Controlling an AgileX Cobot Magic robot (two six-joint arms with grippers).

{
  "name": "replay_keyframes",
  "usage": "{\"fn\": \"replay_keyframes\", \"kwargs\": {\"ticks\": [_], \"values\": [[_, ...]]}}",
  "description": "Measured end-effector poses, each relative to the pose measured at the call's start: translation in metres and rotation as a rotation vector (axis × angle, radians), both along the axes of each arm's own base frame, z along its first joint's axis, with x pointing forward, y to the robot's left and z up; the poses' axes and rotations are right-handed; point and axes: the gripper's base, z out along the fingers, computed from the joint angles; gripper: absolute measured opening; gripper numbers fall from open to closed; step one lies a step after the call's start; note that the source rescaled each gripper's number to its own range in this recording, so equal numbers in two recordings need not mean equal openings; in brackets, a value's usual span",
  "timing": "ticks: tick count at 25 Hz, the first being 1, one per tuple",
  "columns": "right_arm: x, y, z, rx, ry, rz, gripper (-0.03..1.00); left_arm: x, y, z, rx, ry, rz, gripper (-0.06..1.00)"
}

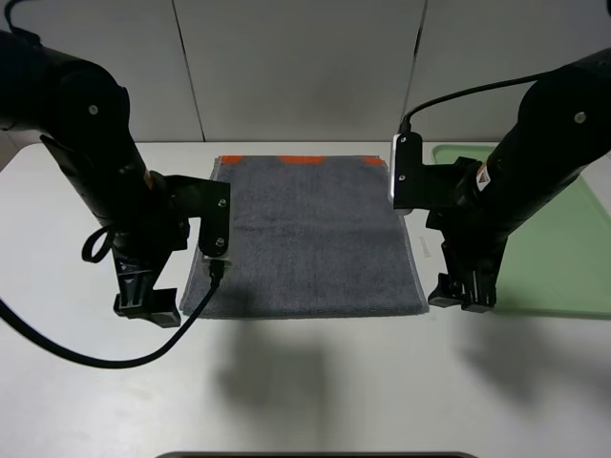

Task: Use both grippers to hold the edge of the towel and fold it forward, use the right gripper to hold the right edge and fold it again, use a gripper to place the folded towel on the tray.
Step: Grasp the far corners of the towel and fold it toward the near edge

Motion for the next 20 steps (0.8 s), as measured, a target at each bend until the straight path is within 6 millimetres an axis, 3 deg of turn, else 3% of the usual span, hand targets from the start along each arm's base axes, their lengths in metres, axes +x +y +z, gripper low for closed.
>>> {"fn": "replay_keyframes", "kwargs": {"ticks": [6,20], "values": [[0.008,0.004,-0.019,-0.035,0.009,0.074,1.0,0.005,-0.004,-0.013,0.006,-0.007,-0.041,0.99],[0.018,0.01,-0.043,-0.039,-0.003,0.121,1.0,0.019,-0.013,-0.042,-0.014,-0.046,-0.081,0.99]]}}
